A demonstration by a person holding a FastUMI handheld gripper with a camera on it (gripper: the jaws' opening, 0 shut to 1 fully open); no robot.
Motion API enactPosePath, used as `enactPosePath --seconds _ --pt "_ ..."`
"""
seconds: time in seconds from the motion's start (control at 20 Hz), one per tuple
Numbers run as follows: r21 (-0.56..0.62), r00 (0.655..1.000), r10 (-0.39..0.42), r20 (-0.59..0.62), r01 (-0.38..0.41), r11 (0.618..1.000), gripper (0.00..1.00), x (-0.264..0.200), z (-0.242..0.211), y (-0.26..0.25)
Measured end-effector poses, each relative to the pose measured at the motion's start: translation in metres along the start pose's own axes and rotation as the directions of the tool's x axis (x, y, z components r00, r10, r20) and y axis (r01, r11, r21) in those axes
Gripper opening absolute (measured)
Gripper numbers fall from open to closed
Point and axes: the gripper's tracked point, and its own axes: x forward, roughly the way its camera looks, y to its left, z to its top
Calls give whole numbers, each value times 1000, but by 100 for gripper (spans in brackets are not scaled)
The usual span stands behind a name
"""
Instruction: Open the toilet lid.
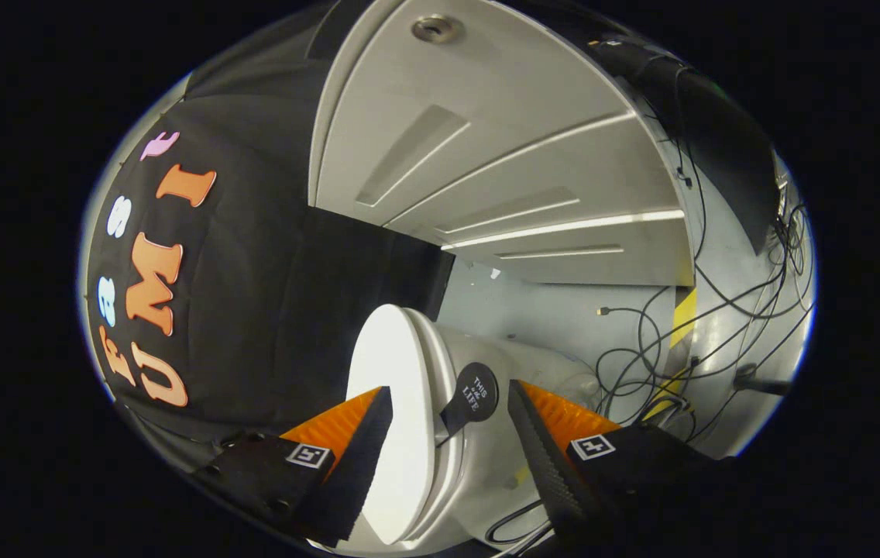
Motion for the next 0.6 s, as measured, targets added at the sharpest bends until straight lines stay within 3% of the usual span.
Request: enactPosePath --seconds 0.1,0.3,0.4,0.45,0.5,0.6 --pt "14 1000 7 22 -7 1000 96 6 4 0" --pt "20 999 30 26 -30 999 71 16 9 0" --pt "49 1000 23 15 -24 999 69 20 11 -5" --pt "77 1000 1 10 -2 997 50 22 14 -13" --pt "118 1000 29 8 -30 993 31 24 12 -12" --pt "159 999 50 5 -50 986 25 26 12 -11"
